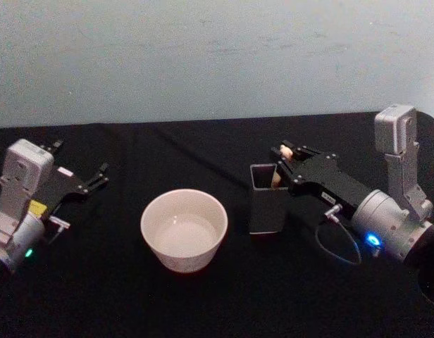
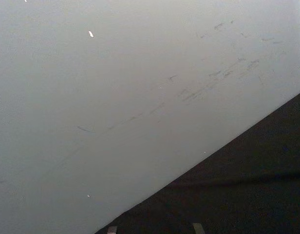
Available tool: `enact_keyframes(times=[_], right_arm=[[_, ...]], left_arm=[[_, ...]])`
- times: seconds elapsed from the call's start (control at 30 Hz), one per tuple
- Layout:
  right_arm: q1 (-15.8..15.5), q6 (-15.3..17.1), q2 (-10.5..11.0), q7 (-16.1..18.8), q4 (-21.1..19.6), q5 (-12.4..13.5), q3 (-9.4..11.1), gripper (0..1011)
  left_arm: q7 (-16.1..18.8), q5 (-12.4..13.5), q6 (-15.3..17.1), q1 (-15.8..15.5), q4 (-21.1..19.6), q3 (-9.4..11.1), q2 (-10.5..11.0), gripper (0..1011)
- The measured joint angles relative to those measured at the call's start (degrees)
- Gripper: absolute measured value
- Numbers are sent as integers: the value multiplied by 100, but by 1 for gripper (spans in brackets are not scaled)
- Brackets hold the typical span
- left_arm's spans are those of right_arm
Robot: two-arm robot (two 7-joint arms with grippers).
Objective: Pick up the stirring spoon with one hand, stir inside the cup, then place it back in its original position.
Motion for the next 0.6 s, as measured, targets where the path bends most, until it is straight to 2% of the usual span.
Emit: enact_keyframes(times=[0.6], right_arm=[[-44,70,-77,-94,93,-104,47,217]], left_arm=[[0,0,0,0,0,0,0,1001]])
